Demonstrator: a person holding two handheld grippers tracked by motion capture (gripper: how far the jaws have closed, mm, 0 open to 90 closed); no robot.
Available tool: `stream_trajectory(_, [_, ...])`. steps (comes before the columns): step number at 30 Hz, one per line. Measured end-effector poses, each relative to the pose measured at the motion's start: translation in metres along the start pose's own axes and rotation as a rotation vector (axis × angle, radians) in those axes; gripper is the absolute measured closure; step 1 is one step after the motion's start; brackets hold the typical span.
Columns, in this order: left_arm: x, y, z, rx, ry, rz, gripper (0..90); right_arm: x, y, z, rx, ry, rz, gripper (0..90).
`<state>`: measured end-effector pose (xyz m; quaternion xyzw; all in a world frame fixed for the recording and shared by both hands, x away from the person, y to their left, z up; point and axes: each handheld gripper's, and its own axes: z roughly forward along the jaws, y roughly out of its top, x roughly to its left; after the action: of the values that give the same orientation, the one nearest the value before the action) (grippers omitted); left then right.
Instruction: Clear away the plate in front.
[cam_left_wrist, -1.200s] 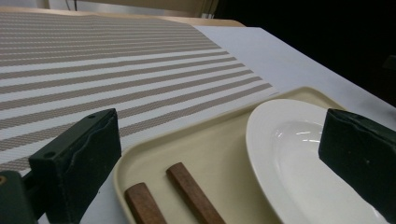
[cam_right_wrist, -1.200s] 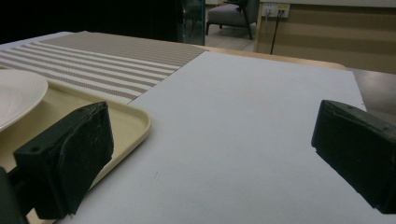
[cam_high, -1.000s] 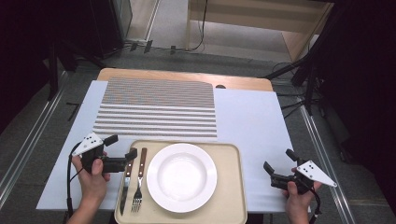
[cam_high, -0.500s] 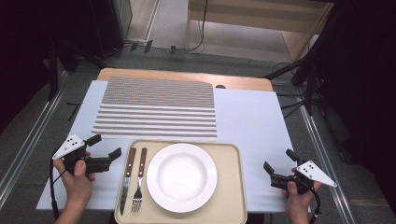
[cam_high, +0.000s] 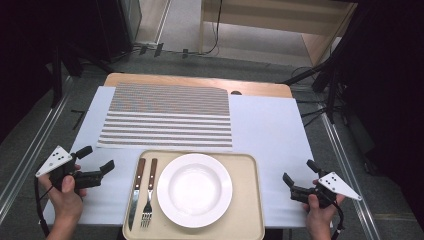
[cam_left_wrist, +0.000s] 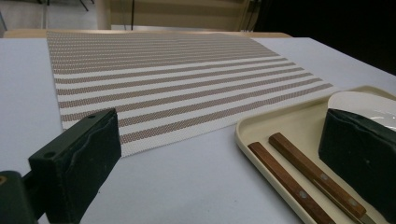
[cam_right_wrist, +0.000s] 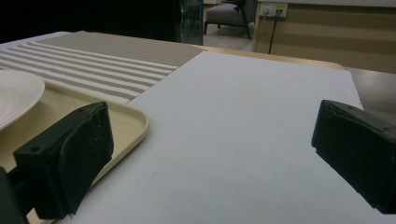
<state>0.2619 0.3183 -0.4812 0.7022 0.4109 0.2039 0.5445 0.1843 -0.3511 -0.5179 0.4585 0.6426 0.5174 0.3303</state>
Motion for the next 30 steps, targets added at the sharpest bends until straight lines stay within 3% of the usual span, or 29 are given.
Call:
stream_trajectory(17, [0.03, -0.008, -0.032, -0.041, 0.058, -0.016, 0.0, -0.001, 0.0, 0.0, -0.006, 0.0, 0.004, 0.0])
stream_trajectory(30, [0.03, -0.014, -0.029, -0.048, 0.071, 0.003, 0.0, 0.001, 0.0, 0.0, -0.001, -0.007, -0.006, 0.0])
